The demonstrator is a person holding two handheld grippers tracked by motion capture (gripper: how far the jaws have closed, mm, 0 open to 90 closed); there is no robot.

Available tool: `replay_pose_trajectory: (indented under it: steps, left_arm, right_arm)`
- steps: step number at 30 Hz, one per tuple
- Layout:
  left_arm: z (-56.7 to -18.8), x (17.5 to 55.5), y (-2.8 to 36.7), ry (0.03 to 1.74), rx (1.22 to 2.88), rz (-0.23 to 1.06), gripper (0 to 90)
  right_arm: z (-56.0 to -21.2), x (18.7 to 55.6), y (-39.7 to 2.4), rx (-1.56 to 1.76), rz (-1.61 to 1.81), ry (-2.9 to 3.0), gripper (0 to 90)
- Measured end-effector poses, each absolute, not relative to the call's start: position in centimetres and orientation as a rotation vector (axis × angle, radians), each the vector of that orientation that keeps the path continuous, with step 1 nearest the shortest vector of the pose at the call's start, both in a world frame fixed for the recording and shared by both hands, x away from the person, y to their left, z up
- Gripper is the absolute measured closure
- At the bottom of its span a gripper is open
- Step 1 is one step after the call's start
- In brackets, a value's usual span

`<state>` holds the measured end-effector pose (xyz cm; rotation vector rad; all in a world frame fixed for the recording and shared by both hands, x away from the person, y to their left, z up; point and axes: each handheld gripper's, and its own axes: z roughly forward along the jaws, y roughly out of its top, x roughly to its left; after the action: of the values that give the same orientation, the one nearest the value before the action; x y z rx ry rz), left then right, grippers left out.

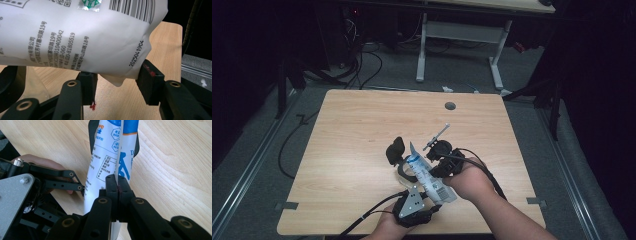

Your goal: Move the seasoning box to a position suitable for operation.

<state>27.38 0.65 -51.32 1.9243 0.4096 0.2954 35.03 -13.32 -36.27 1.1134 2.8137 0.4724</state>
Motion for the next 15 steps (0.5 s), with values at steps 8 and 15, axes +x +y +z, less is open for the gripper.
replay_pose_trajectory:
  steps: [8, 15]
  left_arm:
    - [-51.24, 27.19, 0.51, 0.395, 1.917, 0.305, 52.7]
    - [-51.32, 27.16, 0.38, 0.386, 1.920, 0.302, 51.9]
  right_arm:
    - [-36.03, 34.96, -13.31, 1.104, 0.474, 2.815, 90.0]
    - [-36.04, 35.14, -13.26, 1.116, 0.454, 2.823, 90.0]
